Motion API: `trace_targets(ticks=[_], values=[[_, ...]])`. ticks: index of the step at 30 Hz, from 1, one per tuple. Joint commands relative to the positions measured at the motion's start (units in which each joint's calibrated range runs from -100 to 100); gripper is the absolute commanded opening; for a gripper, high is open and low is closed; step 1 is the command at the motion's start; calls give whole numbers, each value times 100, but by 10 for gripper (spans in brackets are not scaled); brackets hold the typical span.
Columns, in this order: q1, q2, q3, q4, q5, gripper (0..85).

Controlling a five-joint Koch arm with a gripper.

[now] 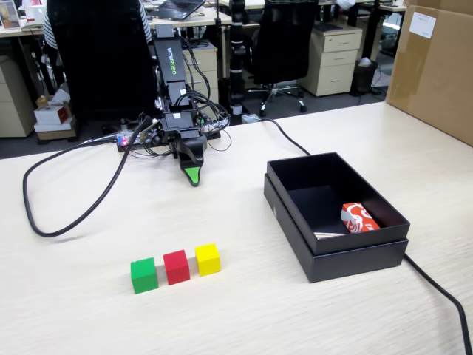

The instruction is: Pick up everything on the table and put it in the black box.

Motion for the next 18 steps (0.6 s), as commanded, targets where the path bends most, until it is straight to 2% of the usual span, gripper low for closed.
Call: trace_targets(ticks=[1,18], values=[[0,56,-75,-163,-29,492],[0,21,-75,-163,10,489]])
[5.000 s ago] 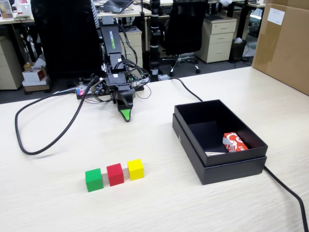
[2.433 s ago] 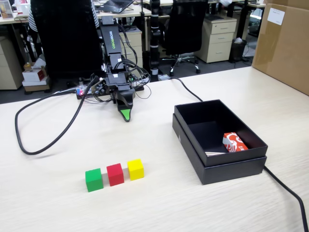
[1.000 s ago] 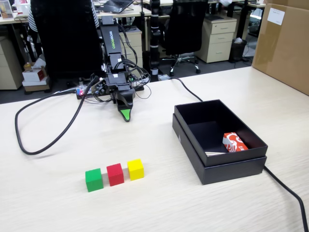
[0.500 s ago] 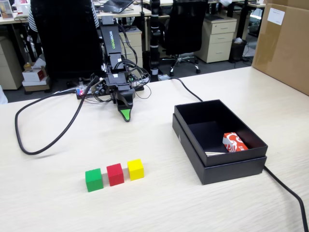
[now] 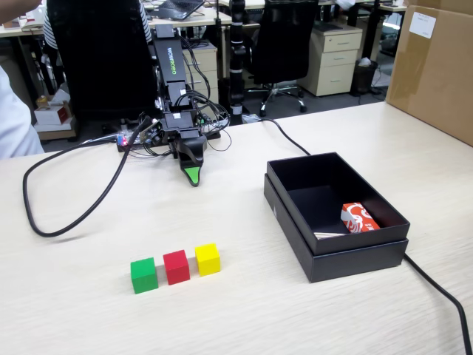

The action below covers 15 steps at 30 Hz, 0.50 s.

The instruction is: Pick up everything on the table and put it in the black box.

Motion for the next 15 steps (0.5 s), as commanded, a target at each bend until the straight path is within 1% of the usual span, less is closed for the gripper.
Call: trace_targets(ticks=[1,3,5,9,13,15], values=[[0,21,-57,-172,5,489],[-24,21,43,-267,0,489],[-73,21,533,-915,5,489],[-117,33,1249,-1537,5,484],[-137,67,2210,-2574,39,484],[-137,159,2944,-3273,78,485]])
